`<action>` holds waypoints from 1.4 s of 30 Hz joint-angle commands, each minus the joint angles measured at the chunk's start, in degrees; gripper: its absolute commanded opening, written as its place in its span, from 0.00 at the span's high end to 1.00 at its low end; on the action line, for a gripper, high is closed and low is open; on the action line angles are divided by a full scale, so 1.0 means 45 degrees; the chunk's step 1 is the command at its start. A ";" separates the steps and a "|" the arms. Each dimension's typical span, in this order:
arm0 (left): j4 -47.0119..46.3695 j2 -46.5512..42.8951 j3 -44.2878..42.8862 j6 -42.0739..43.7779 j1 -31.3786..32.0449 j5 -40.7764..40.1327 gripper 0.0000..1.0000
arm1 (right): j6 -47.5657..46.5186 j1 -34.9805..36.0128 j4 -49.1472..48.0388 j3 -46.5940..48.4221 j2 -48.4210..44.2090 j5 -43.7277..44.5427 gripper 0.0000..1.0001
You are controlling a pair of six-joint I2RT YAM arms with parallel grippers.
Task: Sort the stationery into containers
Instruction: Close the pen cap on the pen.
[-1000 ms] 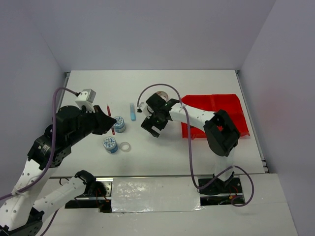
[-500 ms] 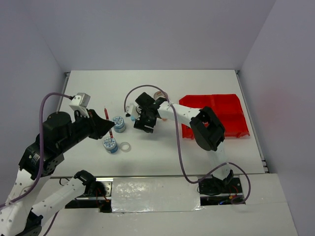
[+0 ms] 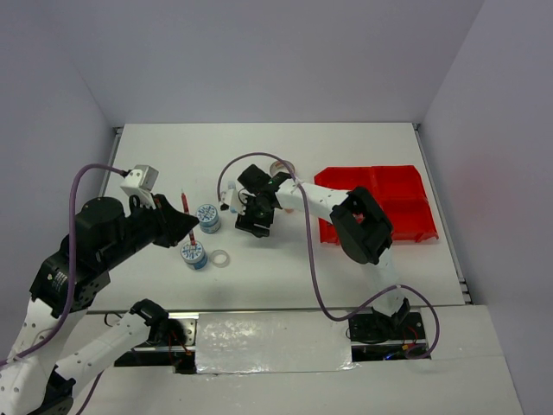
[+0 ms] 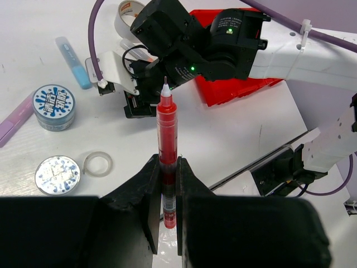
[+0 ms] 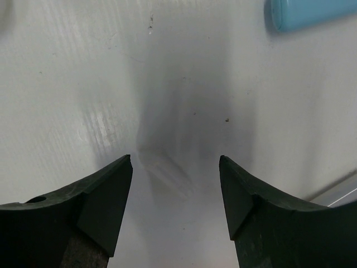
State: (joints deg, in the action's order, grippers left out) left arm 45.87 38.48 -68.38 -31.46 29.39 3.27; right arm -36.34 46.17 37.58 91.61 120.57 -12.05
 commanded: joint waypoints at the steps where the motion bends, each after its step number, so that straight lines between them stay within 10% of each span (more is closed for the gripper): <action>1: -0.0329 -0.0016 -0.0059 0.0273 -0.0046 -0.0004 1.00 | -0.0246 -0.0201 0.0457 0.0170 -0.0114 -0.0446 0.30; 15: -0.0680 0.0160 0.0137 0.0586 -0.0046 0.0250 1.00 | 0.0125 -0.0729 -0.0520 -0.0985 -0.0134 -0.0327 0.34; 28: -0.0739 0.0004 0.0468 0.0722 -0.0046 0.0133 1.00 | 0.3301 -0.0944 0.0400 -0.0104 0.0745 -0.0057 0.92; 34: -0.0798 0.0120 0.0566 0.0859 -0.0046 0.0347 1.00 | 0.5958 -0.1061 -0.1474 -0.0710 -0.0367 0.0078 0.60; 42: -0.0779 0.0179 0.0567 0.0937 -0.0065 0.0719 1.00 | 0.6457 -0.1257 -0.0834 -0.0164 -0.0974 0.0725 0.52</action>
State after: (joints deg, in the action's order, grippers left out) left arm 44.95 39.00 -66.19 -28.49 29.39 4.86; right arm -8.73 40.97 33.87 89.47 120.49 -10.70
